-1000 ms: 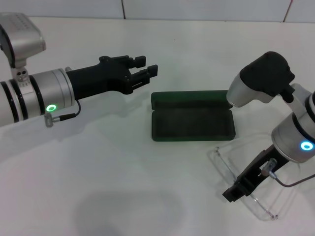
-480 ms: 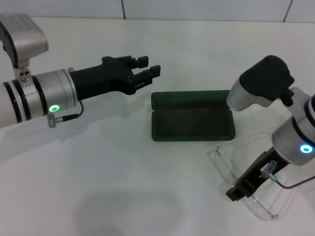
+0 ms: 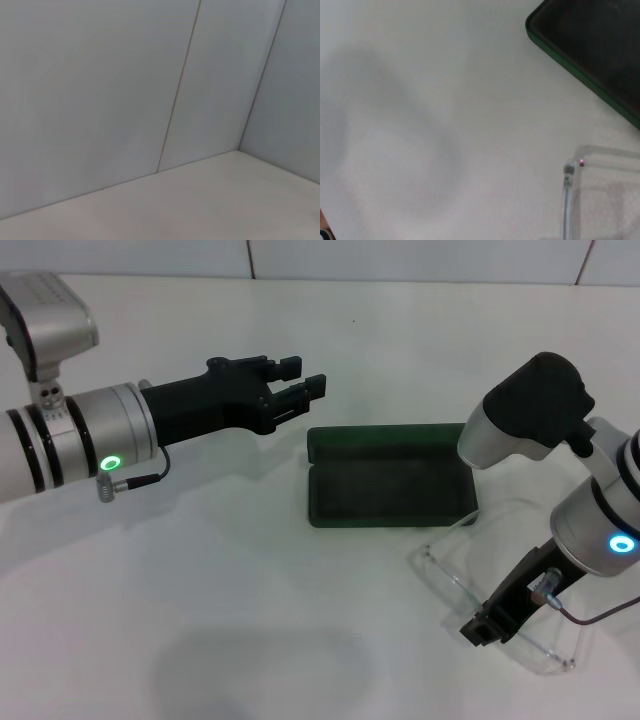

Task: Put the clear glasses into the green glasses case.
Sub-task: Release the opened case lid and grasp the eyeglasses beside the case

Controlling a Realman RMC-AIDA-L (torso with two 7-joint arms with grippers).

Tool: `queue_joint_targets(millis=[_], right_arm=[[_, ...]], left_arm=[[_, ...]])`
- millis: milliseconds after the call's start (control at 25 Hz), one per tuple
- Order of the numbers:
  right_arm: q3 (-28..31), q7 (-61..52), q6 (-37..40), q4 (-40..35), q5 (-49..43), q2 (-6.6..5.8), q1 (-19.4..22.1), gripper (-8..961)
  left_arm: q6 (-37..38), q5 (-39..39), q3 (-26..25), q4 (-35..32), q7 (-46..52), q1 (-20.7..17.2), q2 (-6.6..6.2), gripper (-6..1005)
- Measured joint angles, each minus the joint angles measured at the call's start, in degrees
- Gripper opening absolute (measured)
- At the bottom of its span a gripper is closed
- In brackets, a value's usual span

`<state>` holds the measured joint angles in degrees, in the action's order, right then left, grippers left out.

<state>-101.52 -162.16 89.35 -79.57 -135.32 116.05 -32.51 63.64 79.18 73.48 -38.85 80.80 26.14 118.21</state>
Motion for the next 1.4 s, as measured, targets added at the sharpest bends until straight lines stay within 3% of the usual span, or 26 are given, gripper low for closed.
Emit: queue_joint_targets(millis=[320, 760, 1080, 1400], right_arm=[[-0.16, 0.68, -0.13, -0.62, -0.06, -0.06, 0.12, 218], [1.41, 2.55, -0.18, -3.83, 0.29, -0.35, 2.79, 217], [12.38, 16.02, 0.42, -6.22, 8.98, -0.33, 9.29, 218], [23.67, 33.82, 2.24, -0.75, 23.25, -0.41, 14.88, 218]], left_arm=[[0.00, 0.00, 0.00, 0.00, -0.09, -0.10, 0.00, 425], [0.50, -0.59, -0.14, -0.02, -0.16, -0.86, 0.00, 425], [5.86, -0.71, -5.44, -0.16, -0.40, -2.95, 0.45, 425], [8.59, -0.71, -8.72, 0.56, -2.78, -4.70, 1.20, 425]])
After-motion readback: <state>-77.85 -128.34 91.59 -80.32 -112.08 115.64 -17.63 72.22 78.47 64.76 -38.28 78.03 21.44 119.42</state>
